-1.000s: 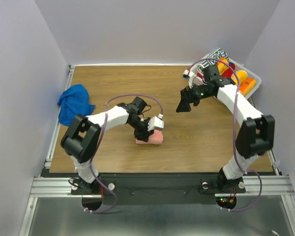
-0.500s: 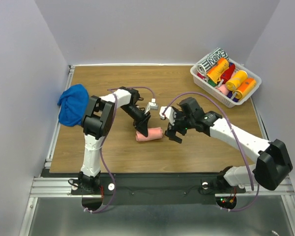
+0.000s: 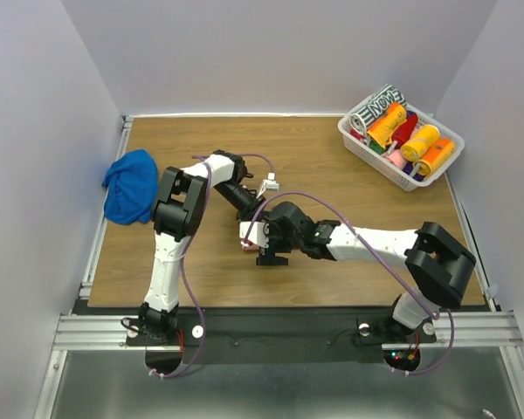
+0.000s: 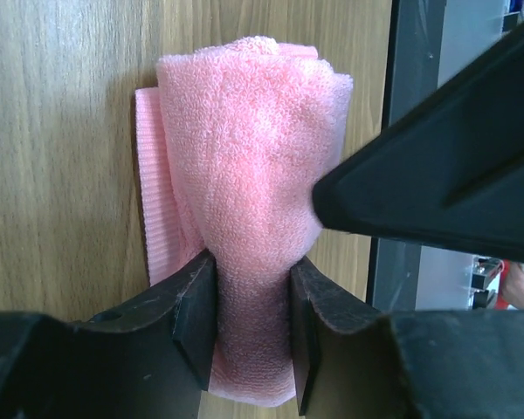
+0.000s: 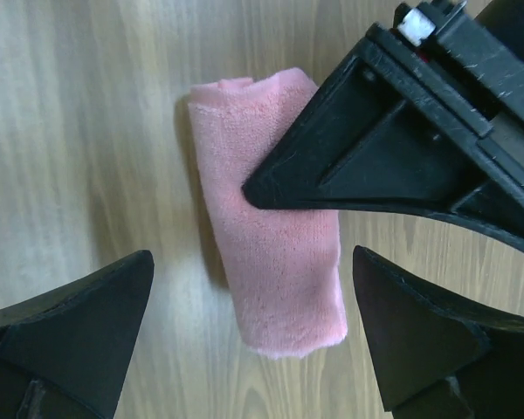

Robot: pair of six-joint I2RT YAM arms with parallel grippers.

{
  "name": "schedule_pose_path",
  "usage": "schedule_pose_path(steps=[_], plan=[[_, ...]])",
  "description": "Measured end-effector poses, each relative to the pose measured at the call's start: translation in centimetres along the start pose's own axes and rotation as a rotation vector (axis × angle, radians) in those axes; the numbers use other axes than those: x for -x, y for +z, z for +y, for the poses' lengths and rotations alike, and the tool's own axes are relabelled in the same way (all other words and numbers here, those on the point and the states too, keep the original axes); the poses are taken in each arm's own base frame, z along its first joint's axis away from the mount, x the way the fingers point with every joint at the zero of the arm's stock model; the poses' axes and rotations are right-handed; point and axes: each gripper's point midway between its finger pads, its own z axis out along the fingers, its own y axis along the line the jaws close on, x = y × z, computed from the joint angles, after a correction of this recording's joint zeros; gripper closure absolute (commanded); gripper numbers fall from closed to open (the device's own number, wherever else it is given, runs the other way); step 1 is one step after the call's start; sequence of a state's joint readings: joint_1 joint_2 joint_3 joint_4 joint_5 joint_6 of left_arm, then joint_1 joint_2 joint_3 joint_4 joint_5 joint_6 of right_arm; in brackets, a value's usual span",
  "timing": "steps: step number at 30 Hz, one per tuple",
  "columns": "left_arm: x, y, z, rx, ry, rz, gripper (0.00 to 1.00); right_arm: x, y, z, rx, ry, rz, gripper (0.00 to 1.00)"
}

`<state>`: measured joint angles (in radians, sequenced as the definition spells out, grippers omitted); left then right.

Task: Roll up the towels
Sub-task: Place the rolled towel into the container

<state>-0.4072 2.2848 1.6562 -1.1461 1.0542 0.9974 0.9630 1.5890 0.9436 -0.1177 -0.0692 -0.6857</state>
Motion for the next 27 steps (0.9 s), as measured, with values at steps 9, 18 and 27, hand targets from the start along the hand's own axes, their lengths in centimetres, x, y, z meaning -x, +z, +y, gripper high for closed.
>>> schedule_pose_path(steps=[9,18,27], plan=[[0.0,-0.3,0.4,-0.031,-0.029,-0.002,0.53,-2.3,2.2,0.7,-0.007,-0.067,0.031,0.02],[-0.4,-0.9,0.6,-0.041,-0.053,-0.019,0.48,-1.7,3.3,0.1,-0.026,-0.127,-0.003,0.06],[-0.4,-1.2,0.6,-0.052,-0.042,-0.042,0.39,-2.1,4.6,-0.5,-0.044,-0.135,-0.014,0.57]])
